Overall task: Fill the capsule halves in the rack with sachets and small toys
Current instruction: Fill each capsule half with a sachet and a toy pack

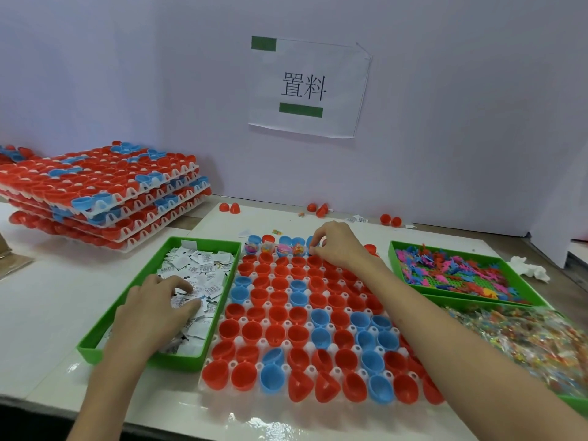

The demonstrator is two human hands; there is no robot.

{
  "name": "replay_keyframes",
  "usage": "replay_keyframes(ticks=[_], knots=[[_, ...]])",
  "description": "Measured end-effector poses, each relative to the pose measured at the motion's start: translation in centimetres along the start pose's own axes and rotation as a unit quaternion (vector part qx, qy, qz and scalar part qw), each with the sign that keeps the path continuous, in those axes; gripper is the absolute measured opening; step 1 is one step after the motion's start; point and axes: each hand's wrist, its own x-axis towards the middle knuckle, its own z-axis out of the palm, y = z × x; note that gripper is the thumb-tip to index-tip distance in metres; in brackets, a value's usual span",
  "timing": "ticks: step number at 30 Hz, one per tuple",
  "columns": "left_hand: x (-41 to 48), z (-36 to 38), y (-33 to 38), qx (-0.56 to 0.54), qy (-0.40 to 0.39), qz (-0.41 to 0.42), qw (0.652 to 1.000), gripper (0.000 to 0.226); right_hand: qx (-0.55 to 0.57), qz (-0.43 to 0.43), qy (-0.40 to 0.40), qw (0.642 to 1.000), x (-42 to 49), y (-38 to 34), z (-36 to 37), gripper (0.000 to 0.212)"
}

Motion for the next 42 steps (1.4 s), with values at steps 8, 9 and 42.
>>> replay_keyframes(ticks=[8,9,42], knots=[[-0.1,-0.1,0.1,0.003,0.002,0.004,1.000,0.033,0.006,-0.018,-0.028,0.999,0.6,0.5,-0.8,0.013],[-0.1,-0.1,0.1,0.001,0.003,0.005,1.000,0.033,0.014,-0.023,-0.031,0.999,0.6,0.4,-1.1,0.016],[1.1,-0.8,-1.7,-0.430,0.160,-0.016,0.888,0.012,0.011,0.145,0.050,0.988,-10.4,14.4,-10.3,0.022]])
